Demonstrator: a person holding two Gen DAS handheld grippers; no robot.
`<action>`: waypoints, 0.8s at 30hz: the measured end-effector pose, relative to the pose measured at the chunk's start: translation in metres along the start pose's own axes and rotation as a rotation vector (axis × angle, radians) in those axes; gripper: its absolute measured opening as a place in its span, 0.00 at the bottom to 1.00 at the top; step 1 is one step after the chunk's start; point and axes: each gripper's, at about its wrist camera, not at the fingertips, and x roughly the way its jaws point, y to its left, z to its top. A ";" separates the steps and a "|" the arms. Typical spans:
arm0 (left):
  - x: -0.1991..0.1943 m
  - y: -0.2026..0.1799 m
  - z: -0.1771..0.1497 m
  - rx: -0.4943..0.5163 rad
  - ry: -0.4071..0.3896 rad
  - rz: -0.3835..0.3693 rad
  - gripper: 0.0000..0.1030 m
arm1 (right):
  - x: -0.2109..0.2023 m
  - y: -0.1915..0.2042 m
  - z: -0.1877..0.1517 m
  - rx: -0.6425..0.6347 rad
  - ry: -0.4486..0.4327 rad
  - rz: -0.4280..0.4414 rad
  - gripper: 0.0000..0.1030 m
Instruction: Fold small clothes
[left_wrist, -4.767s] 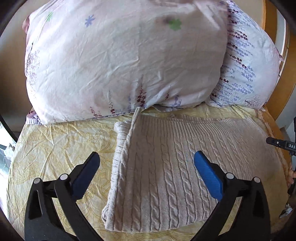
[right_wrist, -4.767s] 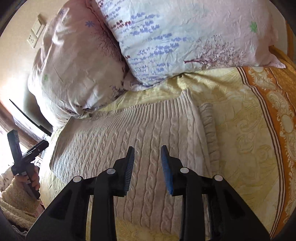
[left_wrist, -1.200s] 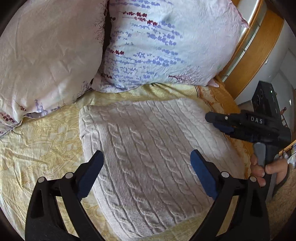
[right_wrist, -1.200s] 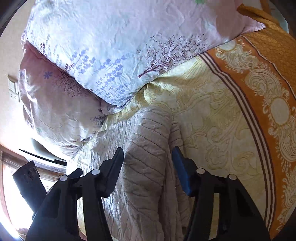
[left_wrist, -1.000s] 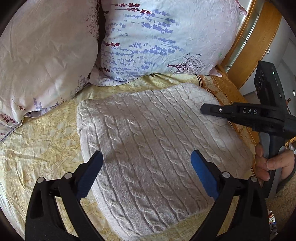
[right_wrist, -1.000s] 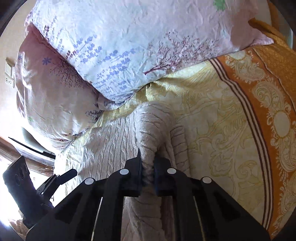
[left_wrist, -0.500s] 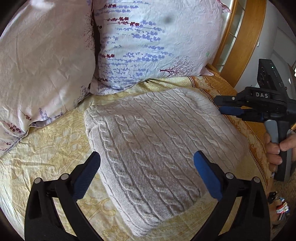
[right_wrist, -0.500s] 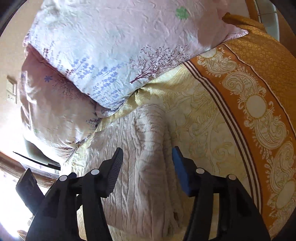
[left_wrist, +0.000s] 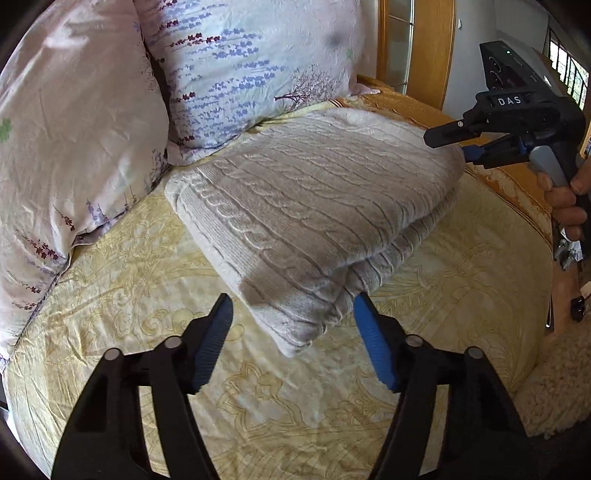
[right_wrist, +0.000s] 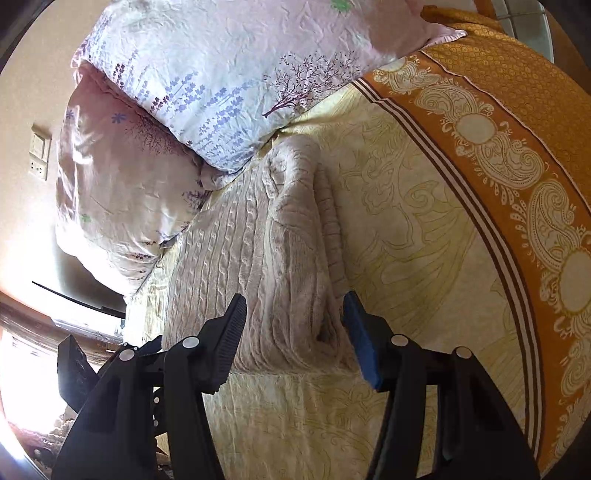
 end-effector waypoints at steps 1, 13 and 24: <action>0.003 -0.001 -0.001 -0.009 0.008 0.006 0.57 | 0.002 0.001 -0.001 0.000 0.002 -0.003 0.55; 0.012 0.011 -0.006 -0.100 0.049 0.000 0.32 | 0.010 0.010 -0.005 -0.063 0.011 -0.084 0.20; 0.006 0.019 -0.005 -0.137 0.043 -0.051 0.21 | -0.009 0.021 -0.004 -0.074 -0.068 -0.060 0.15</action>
